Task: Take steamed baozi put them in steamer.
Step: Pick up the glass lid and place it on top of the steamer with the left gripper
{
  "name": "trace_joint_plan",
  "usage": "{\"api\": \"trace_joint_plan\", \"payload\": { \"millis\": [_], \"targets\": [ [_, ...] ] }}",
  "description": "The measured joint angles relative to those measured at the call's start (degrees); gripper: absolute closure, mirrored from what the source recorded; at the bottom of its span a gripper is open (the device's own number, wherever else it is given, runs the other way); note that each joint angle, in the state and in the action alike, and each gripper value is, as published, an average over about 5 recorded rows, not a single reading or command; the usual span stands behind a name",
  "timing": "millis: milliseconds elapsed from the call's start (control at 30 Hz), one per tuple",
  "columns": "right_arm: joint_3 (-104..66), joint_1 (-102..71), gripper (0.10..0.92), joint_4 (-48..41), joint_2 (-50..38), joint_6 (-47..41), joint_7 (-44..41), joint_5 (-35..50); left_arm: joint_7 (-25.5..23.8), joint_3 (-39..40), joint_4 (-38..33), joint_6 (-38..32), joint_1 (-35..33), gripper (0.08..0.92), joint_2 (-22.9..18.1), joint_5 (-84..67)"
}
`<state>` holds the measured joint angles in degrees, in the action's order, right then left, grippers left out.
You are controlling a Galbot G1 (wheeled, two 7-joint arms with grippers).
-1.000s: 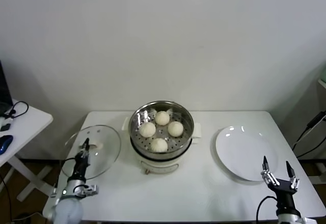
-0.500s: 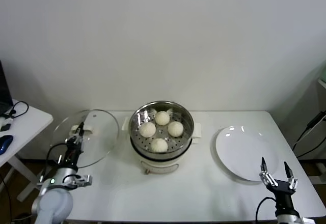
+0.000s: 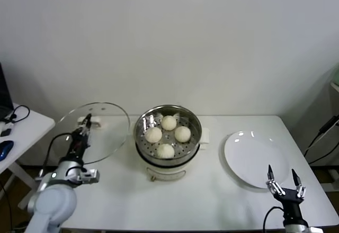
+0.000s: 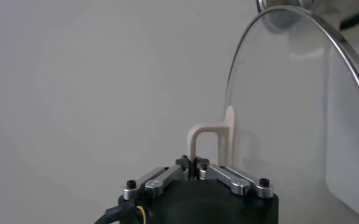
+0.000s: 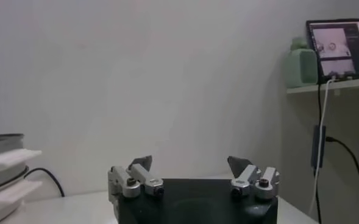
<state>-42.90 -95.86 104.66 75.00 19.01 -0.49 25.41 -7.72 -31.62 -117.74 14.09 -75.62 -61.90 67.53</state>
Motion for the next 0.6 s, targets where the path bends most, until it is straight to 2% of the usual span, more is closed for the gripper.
{"api": "trace_joint_plan", "payload": {
  "millis": [300, 600],
  "targets": [
    [0.4, -0.1, 0.203, -0.4, 0.4, 0.0, 0.0, -1.2, -7.0, 7.0, -3.5, 7.6, 3.4, 0.862, 0.4, 0.7],
    [1.0, -0.5, 0.203, -1.0, 0.1, -0.3, -0.2, -2.0, -11.0, 15.2, -3.1, 12.2, 9.0, 0.862, -3.7, 5.2]
  ]
}}
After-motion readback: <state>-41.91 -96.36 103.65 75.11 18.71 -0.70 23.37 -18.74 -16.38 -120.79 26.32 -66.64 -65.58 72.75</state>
